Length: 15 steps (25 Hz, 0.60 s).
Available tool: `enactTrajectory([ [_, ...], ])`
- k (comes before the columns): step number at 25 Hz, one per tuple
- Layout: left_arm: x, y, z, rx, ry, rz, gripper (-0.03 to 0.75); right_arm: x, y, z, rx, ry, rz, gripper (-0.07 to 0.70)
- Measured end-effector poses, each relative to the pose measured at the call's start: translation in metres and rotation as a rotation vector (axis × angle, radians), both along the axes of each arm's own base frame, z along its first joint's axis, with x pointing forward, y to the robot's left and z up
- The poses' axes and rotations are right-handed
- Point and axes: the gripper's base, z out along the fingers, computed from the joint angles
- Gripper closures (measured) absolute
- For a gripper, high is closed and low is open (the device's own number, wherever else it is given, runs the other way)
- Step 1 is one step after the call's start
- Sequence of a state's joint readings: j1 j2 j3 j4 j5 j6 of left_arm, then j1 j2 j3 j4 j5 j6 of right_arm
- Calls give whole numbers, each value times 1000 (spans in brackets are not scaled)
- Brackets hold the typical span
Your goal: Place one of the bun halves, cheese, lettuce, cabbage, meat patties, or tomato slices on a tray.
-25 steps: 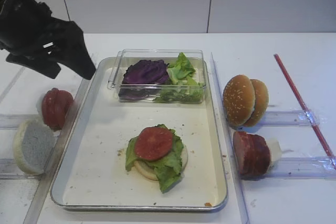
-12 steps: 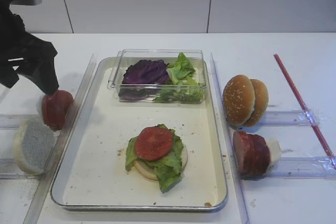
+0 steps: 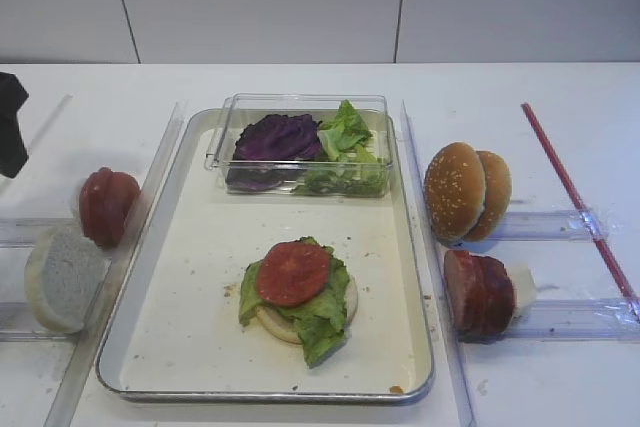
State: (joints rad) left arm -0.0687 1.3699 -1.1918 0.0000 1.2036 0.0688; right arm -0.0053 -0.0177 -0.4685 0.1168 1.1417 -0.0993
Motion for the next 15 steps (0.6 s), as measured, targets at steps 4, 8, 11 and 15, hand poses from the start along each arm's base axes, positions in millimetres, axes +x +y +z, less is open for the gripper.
enactTrajectory([
  [4,-17,11,2,-2,-29,41,210,0,0,0,0,0,14,15],
  [8,-38,12,6,-4,-63,45,213,0,0,0,0,0,20,15],
  [11,-57,12,5,-6,-84,49,213,0,0,0,0,0,20,15],
  [15,-87,13,3,-10,-138,52,213,0,0,0,0,0,20,15],
])
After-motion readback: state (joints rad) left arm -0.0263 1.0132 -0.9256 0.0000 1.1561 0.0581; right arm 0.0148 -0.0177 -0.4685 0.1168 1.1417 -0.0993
